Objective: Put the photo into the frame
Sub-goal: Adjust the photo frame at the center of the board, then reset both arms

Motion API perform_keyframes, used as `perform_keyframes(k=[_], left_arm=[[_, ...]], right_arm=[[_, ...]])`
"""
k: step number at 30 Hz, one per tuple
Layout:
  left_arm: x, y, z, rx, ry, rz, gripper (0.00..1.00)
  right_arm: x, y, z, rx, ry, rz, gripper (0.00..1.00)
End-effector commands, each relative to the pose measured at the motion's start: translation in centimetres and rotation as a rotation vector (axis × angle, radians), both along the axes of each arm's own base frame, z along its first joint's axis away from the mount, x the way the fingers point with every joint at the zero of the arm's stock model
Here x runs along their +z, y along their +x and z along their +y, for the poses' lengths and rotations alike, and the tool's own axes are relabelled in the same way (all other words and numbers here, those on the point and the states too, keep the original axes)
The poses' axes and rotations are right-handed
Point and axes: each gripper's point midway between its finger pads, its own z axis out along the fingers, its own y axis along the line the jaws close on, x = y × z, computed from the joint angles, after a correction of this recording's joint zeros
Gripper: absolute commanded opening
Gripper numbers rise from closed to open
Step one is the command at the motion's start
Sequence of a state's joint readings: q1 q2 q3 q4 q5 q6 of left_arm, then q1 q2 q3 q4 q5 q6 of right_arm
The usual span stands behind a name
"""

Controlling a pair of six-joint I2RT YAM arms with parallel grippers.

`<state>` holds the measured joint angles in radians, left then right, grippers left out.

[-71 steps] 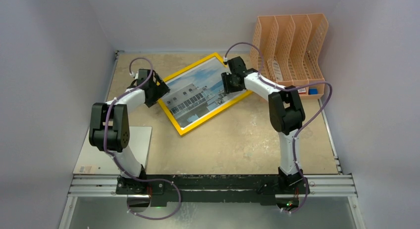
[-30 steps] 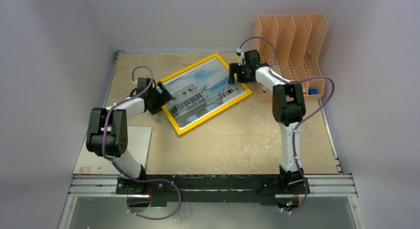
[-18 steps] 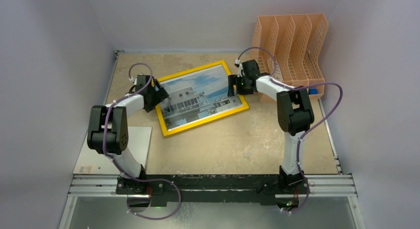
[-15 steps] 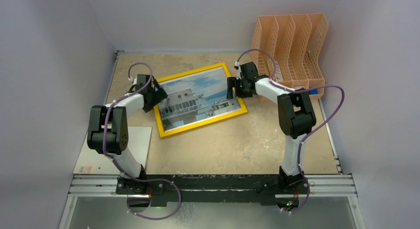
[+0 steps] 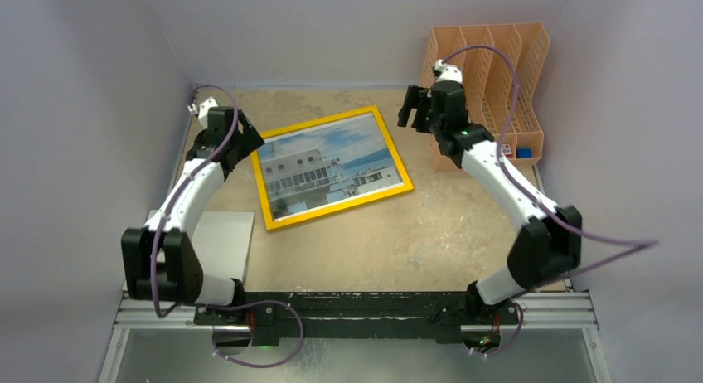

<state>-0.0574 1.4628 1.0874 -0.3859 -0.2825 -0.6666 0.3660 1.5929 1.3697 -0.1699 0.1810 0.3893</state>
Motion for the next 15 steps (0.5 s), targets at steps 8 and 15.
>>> perform_keyframes(k=[8,15], left_arm=[[18.1,-8.4,1.5,-0.087,0.163,-0.398,0.89],[22.6,-12.9,1.7,-0.14,0.225,-0.464,0.9]], right_arm=[[11.3,-9.1,-7.8,-0.239,0.082,-0.348,0.96],[16.2,-15.4,-13.8,-0.469,0.132,-0.482,0.99]])
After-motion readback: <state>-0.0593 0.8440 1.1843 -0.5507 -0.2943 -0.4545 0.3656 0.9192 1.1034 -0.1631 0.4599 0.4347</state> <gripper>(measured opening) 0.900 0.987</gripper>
